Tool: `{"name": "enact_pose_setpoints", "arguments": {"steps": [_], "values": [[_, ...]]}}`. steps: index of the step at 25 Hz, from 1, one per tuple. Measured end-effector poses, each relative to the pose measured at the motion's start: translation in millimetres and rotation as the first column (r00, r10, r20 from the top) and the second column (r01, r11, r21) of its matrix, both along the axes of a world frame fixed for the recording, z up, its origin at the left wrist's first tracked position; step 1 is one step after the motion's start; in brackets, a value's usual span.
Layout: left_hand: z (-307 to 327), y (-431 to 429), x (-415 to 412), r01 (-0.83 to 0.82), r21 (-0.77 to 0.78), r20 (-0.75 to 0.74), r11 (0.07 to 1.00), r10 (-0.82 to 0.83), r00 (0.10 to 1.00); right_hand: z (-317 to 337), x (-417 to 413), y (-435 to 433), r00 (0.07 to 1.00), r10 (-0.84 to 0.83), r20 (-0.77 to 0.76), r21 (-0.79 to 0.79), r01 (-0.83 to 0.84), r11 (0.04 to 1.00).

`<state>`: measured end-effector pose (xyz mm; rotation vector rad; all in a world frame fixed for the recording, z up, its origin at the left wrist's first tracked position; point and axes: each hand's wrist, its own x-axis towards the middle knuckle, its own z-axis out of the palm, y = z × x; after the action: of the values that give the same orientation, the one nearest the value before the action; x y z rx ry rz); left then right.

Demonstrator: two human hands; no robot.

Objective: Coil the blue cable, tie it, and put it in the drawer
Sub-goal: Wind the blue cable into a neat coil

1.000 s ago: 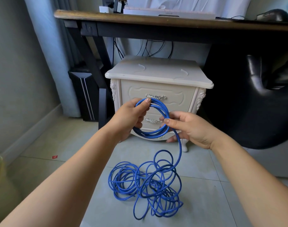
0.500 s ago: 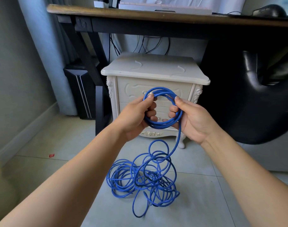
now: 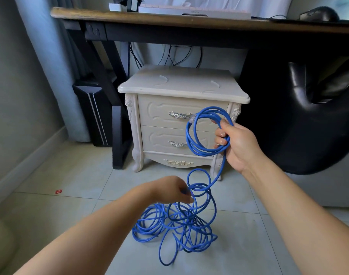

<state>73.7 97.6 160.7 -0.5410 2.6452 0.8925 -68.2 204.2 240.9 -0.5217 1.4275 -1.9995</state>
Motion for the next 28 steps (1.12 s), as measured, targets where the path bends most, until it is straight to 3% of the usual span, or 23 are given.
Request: {"name": "enact_pose_setpoints", "arguments": {"steps": [2, 3, 6, 10, 12, 15, 19, 20, 25, 28], "values": [[-3, -4, -2, -0.099, 0.237, -0.045, 0.966, 0.113, 0.993, 0, -5, 3, 1.000, -0.020, -0.024, 0.004, 0.020, 1.000], [-1, -7, -2, -0.167, 0.404, -0.078, 0.899, 0.216, 0.973, 0, -8, 6, 0.996, -0.034, -0.080, 0.033, 0.037, 0.999], [11, -17, -5, -0.261, 0.780, -0.119, 0.569, 0.543, 0.831, -6, -13, 13, 0.942, -0.002, -0.336, 0.241, 0.088, 0.967], [35, -28, -6, -0.195, 0.968, 0.025, 0.156, 0.718, 0.695, -19, -12, 20, 0.801, 0.223, -0.556, 0.530, 0.135, 0.837], [45, -30, -5, -0.144, 0.987, 0.052, 0.068, 0.717, 0.696, -23, -4, 17, 0.728, 0.307, -0.613, 0.599, 0.175, 0.782], [50, -22, -4, -0.115, 0.981, -0.011, 0.158, 0.635, 0.772, -31, 6, 9, 0.625, 0.403, -0.668, 0.660, 0.248, 0.709], [50, -12, -4, -0.165, 0.795, -0.263, 0.584, 0.577, 0.773, -31, 6, 6, 0.602, 0.423, -0.677, 0.689, 0.317, 0.651], [50, -12, -4, -0.155, 0.748, -0.316, 0.645, 0.552, 0.771, -30, 5, 6, 0.600, 0.414, -0.684, 0.680, 0.321, 0.659], [48, -7, -6, -0.056, 0.741, -0.411, 0.669, 0.518, 0.751, -25, 8, 3, 0.591, 0.417, -0.691, 0.673, 0.315, 0.670], [50, 1, -7, -0.080, 0.631, -0.445, 0.771, 0.445, 0.777, -22, 12, 4, 0.587, 0.392, -0.709, 0.639, 0.297, 0.710]]}}
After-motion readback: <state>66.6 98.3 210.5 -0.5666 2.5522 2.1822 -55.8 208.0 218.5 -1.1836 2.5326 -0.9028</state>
